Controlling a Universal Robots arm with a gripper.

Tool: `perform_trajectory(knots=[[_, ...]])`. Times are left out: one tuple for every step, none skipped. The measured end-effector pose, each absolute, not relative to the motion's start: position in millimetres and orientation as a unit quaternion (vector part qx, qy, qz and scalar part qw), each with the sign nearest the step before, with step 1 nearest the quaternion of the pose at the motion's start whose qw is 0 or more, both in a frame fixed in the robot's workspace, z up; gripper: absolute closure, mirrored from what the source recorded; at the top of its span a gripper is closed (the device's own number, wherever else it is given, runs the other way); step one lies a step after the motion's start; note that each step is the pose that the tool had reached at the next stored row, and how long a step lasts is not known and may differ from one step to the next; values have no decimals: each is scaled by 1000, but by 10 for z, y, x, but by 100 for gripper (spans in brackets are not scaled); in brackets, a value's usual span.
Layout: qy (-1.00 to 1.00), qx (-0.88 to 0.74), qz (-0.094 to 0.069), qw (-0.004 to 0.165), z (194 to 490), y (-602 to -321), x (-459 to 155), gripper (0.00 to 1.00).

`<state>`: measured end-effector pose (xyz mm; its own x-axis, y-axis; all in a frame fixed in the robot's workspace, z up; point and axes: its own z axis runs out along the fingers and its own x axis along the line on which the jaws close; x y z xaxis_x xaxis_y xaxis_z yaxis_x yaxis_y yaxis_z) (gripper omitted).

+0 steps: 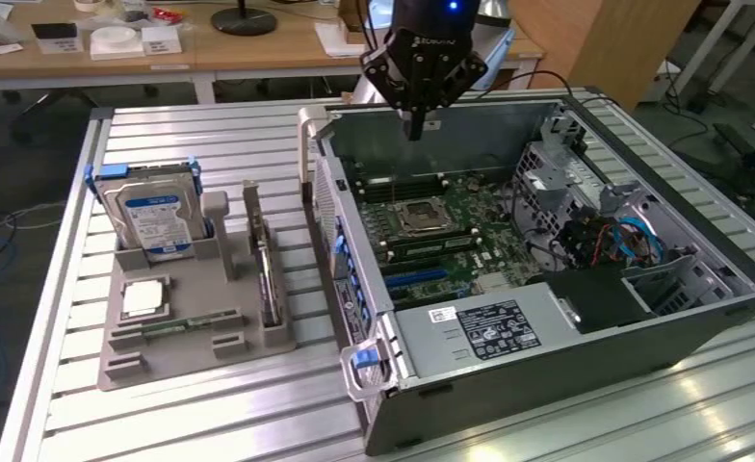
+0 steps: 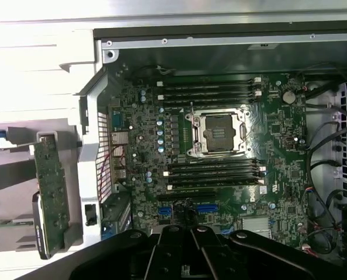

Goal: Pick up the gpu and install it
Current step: 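Reach for the gpu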

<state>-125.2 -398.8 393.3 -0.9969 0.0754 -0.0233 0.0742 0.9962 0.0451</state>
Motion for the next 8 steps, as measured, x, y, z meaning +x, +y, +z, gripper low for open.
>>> perform_trajectory(knots=[[999, 37, 22, 12, 3933, -3988, -1260, 89], [999, 37, 22, 13, 3933, -3988, -1269, 89], [999, 37, 22, 13, 3932, -3988, -1277, 89], [999, 37, 22, 12, 3933, -3988, -1286, 89], [999, 37, 22, 12, 3933, -3987, -1295, 89], [999, 37, 22, 13, 3932, -3987, -1305, 89], [999, 37, 22, 13, 3933, -3986, -1314, 89], [999, 37, 22, 12, 3933, -3985, -1323, 89]])
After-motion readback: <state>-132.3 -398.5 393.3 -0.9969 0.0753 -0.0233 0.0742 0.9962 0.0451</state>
